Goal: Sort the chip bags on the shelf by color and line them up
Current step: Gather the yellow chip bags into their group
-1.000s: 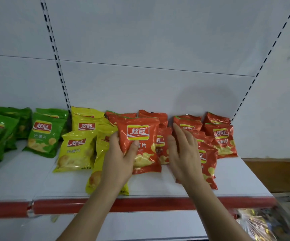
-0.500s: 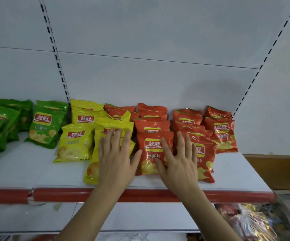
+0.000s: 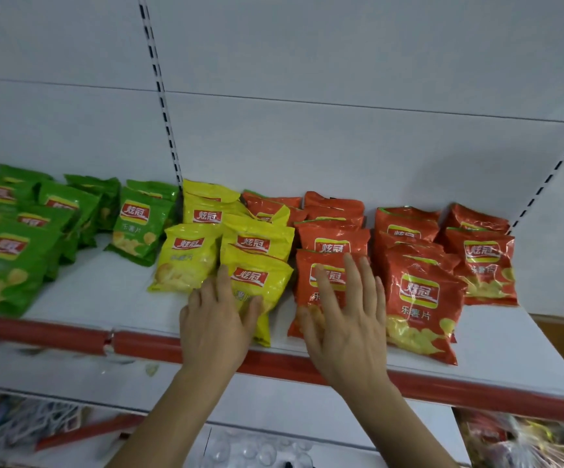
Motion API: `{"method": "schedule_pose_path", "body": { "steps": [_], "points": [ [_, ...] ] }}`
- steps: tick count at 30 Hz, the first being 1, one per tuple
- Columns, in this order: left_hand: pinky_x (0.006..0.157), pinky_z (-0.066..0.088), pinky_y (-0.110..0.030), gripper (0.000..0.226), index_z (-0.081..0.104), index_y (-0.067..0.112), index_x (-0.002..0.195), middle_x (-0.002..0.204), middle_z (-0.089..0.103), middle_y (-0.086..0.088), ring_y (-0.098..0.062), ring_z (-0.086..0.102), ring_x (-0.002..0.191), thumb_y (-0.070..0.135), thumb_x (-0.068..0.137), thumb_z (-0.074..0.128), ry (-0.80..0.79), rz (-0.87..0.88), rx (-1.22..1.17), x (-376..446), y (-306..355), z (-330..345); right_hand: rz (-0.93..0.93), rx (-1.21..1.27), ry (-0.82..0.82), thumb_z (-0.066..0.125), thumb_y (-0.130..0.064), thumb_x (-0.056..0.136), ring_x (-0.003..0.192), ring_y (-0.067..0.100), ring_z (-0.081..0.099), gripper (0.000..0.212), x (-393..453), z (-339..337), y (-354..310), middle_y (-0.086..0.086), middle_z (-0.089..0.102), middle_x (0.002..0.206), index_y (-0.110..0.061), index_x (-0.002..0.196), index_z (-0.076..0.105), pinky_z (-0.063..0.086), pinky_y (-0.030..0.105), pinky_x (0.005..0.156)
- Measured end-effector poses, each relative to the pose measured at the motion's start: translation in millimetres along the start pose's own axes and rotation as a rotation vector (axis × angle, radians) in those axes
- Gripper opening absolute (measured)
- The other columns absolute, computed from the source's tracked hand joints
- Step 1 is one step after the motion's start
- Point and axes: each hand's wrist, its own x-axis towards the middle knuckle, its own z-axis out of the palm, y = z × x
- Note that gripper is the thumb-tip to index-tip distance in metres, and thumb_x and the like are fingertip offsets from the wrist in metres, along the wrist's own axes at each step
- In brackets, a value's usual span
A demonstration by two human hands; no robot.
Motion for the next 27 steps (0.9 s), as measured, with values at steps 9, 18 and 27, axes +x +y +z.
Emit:
{"method": "schedule_pose_path", "body": {
  "steps": [9, 18, 27],
  "points": [
    [0.092, 0.051, -0.047, 0.099, 0.036, 0.01, 0.156, 0.14, 0.059, -0.011, -0.035, 0.059, 0.123, 0.066, 0.084, 0.073, -0.089, -0.111, -0.356, 16.0, -13.9, -21.6, -0.038, 0.044, 0.078, 0.056, -0.04, 0.104, 0.156, 0.042, 0.03, 0.05, 6.8, 13.0, -26.8, 0.019, 0.05, 0.155, -0.014, 0.146, 0.061, 0.034, 0.063, 0.119],
    [0.069, 0.05, -0.042, 0.065, 0.047, 0.017, 0.126, 0.1, 0.069, -0.002, -0.036, 0.066, 0.087, 0.069, 0.089, 0.058, -0.024, -0.121, -0.633, 43.0, -93.9, -60.3, 0.005, -0.196, -0.138, 0.056, -0.053, 0.1, 0.158, 0.046, 0.022, 0.062, 53.4, 44.0, -78.9, 0.022, 0.043, 0.161, -0.02, 0.152, 0.051, 0.02, 0.061, 0.128],
    [0.083, 0.053, -0.041, 0.034, 0.051, 0.027, 0.123, 0.107, 0.068, 0.011, -0.02, 0.066, 0.099, 0.037, 0.096, 0.07, -0.259, -0.144, -0.869, 65.2, -142.9, -55.1, -0.034, -0.36, -0.178, 0.077, -0.027, 0.091, 0.141, 0.037, 0.048, 0.03, 50.1, 67.3, -93.8, 0.007, 0.063, 0.14, -0.028, 0.121, 0.074, 0.022, 0.064, 0.125]
  ]
}}
